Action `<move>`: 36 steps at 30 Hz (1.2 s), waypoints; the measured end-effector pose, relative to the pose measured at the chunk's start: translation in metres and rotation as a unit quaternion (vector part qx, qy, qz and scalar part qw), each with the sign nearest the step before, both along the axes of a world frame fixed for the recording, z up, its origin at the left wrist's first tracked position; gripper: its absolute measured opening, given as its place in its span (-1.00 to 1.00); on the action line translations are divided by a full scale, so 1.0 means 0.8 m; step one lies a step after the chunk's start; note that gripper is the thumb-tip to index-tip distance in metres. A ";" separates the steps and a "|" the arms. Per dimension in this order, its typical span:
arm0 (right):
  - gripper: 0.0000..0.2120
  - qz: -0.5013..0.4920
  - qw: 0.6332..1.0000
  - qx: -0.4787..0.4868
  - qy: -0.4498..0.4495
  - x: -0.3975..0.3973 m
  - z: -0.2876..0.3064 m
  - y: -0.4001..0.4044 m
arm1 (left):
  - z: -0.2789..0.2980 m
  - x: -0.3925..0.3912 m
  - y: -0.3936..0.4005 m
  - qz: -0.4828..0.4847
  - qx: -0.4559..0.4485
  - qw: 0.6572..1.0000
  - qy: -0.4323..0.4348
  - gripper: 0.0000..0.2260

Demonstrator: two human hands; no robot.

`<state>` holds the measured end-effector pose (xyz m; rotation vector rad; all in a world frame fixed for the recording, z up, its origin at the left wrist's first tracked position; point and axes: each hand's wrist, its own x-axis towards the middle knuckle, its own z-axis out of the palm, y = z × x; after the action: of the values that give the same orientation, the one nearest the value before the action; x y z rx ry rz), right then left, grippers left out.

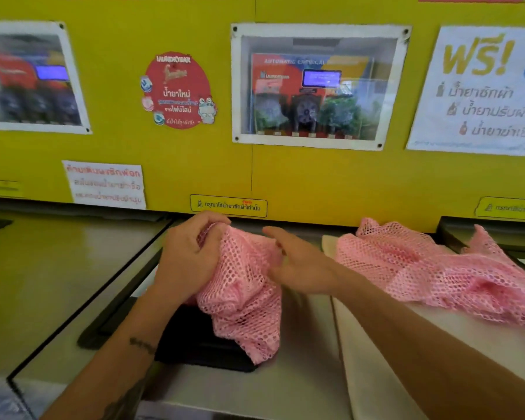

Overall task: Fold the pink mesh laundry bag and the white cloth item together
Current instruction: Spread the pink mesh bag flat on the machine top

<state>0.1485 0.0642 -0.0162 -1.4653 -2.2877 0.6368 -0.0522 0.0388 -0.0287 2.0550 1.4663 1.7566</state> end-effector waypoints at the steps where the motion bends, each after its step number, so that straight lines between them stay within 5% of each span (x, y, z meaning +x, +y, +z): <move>1: -0.17 0.008 1.000 -0.022 0.006 -0.011 0.000 0.002 | 0.001 -0.013 -0.003 0.024 0.003 1.000 -0.012 -0.87; 5: -0.20 0.073 0.988 -0.104 0.083 -0.049 0.003 -0.001 | 0.006 -0.081 -0.012 0.168 0.043 0.983 -0.064 -0.86; 9: -0.42 0.104 0.992 -0.069 -0.005 -0.078 0.005 0.009 | 0.020 -0.144 -0.032 0.240 -0.036 0.969 -0.054 -0.89; 13: -0.79 0.073 0.997 0.017 -0.025 -0.105 -0.006 0.033 | 0.037 -0.173 -0.042 0.081 -0.302 0.947 0.075 -0.71; 16: -0.70 0.077 0.994 -0.041 0.071 -0.117 0.007 0.029 | 0.046 -0.163 -0.039 0.049 -0.262 0.960 0.087 -0.67; 19: -0.61 0.105 0.984 -0.140 0.030 -0.110 0.035 0.008 | 0.036 -0.133 -0.030 0.037 -0.261 0.957 0.123 -0.73; 23: -0.67 0.040 0.985 -0.150 -0.076 -0.081 0.063 0.002 | -0.010 -0.114 -0.016 -0.045 -0.399 0.866 0.299 -0.36; 26: -0.63 -0.058 0.996 -0.018 -0.070 -0.075 0.059 0.029 | -0.019 -0.137 0.005 -0.109 -0.354 0.884 0.284 -0.42; 28: -0.57 -0.062 0.993 0.053 -0.090 -0.082 0.043 0.043 | -0.014 -0.158 0.018 -0.038 -0.301 0.882 0.359 -0.33; 33: -0.36 0.017 0.985 -0.060 -0.159 -0.101 -0.003 0.048 | -0.001 -0.202 0.028 0.166 -0.192 0.895 0.367 -0.32; 36: -0.34 0.012 0.979 -0.028 -0.200 -0.106 -0.008 0.047 | -0.001 -0.194 0.015 0.166 -0.054 0.946 0.272 -0.59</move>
<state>0.0635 0.1022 -0.0226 -1.7247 -2.6054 0.4470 -0.2075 0.0505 -0.0294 2.4722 2.1070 1.1837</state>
